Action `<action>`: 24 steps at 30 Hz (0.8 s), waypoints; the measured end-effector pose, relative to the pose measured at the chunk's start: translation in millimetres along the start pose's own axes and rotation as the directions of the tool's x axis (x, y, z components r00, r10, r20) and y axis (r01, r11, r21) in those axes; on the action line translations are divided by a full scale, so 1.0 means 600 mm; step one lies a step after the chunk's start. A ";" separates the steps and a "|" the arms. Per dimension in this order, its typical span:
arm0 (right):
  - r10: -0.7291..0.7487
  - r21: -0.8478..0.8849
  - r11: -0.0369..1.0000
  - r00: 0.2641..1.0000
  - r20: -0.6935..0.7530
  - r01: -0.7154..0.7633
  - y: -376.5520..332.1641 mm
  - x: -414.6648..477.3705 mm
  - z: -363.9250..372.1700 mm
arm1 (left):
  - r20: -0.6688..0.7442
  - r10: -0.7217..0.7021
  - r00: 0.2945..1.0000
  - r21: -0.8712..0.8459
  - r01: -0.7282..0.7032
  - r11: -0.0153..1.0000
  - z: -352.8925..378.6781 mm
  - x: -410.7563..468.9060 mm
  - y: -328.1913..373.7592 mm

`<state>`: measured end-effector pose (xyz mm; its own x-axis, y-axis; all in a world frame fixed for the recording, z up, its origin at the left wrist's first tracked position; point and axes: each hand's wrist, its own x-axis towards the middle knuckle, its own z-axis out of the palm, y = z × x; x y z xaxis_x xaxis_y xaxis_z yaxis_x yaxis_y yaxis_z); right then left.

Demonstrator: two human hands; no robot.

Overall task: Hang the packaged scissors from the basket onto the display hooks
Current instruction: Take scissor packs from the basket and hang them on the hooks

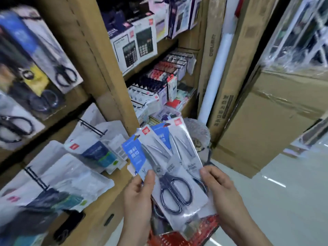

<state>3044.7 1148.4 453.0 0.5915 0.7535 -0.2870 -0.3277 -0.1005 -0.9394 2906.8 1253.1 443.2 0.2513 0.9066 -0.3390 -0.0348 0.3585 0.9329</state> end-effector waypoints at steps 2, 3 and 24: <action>-0.053 0.052 0.997 0.998 -0.019 0.053 -0.017 -0.009 0.026 | -0.073 0.020 0.997 -0.064 -0.025 0.998 -0.024 -0.018 0.030; -0.097 0.054 0.994 0.995 -0.023 0.098 -0.026 -0.013 0.041 | -0.102 0.038 0.994 -0.075 -0.046 0.996 -0.038 -0.027 0.045; -0.136 0.098 0.989 0.956 0.261 0.114 -0.051 -0.103 0.436 | -0.166 0.440 0.882 0.305 -0.379 0.874 -0.476 -0.048 0.266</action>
<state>2825.2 1274.8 548.4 0.4181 0.9032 -0.0974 -0.3282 0.0502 -0.9433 2617.6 1347.6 567.3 0.0462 0.9947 0.0914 0.1693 -0.0980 0.9807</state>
